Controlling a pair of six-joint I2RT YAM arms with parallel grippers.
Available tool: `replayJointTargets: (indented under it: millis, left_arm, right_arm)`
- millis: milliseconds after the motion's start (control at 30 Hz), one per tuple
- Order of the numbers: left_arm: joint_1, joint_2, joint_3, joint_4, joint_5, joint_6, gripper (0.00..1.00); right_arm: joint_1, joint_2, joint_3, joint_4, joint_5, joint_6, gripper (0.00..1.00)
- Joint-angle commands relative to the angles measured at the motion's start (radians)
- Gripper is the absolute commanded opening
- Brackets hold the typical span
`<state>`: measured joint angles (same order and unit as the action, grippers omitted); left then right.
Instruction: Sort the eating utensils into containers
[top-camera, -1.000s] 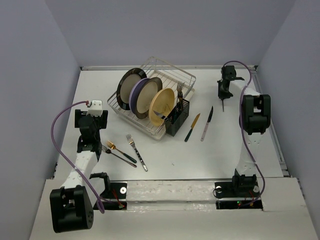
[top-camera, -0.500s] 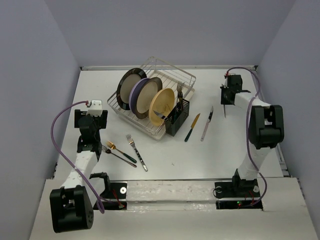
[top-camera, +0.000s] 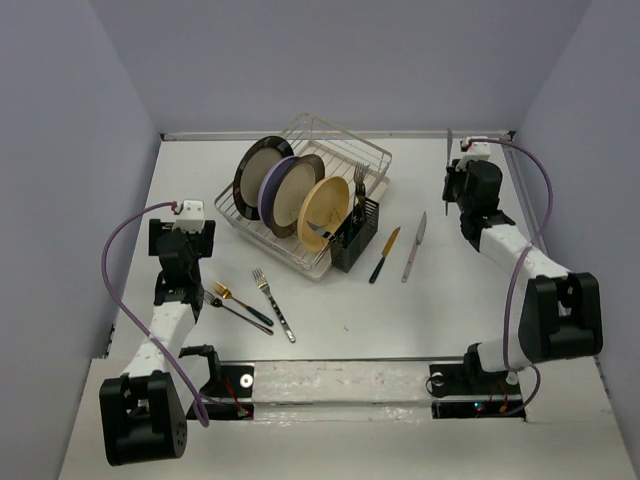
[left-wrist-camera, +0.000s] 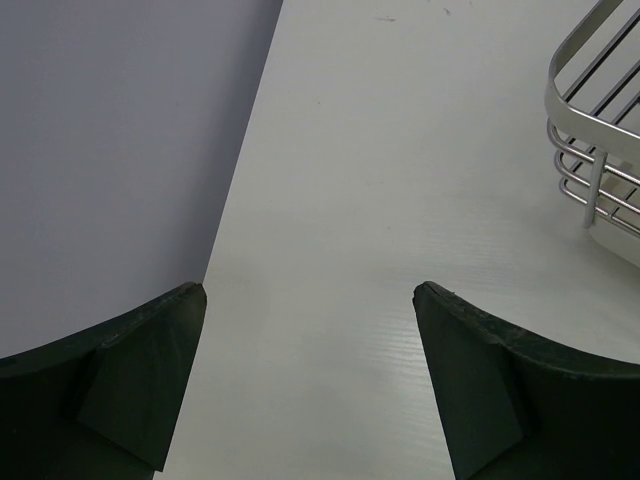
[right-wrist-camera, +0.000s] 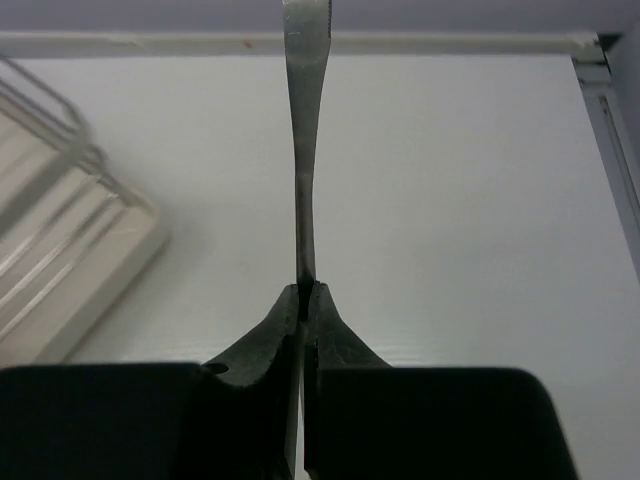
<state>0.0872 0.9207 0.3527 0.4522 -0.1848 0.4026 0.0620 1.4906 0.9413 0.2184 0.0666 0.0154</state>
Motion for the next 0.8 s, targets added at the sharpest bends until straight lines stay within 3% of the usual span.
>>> replayJointTargets:
  millis: [0,133,300,500,767]
  left_arm:
    - [0.005,-0.02,0.003,0.054,-0.016,0.005,0.99]
    - [0.003,-0.025,0.003,0.051,-0.024,0.005,0.99]
    - [0.005,-0.025,0.005,0.046,-0.022,0.004,0.99]
    - [0.005,-0.026,0.003,0.045,-0.028,0.005,0.99]
    - [0.005,-0.028,0.0,0.043,-0.033,0.008,0.99]
  right_arm:
    - [0.185,-0.269,-0.12,0.375,-0.014,-0.064,0.0]
    - [0.314,-0.41,-0.202,0.462,-0.027,-0.028,0.0]
    - [0.484,-0.44,-0.275,0.629,-0.094,0.02,0.0]
    - [0.622,-0.282,-0.311,0.849,-0.143,-0.043,0.0]
    - [0.69,-0.113,-0.275,0.941,-0.157,-0.045,0.0]
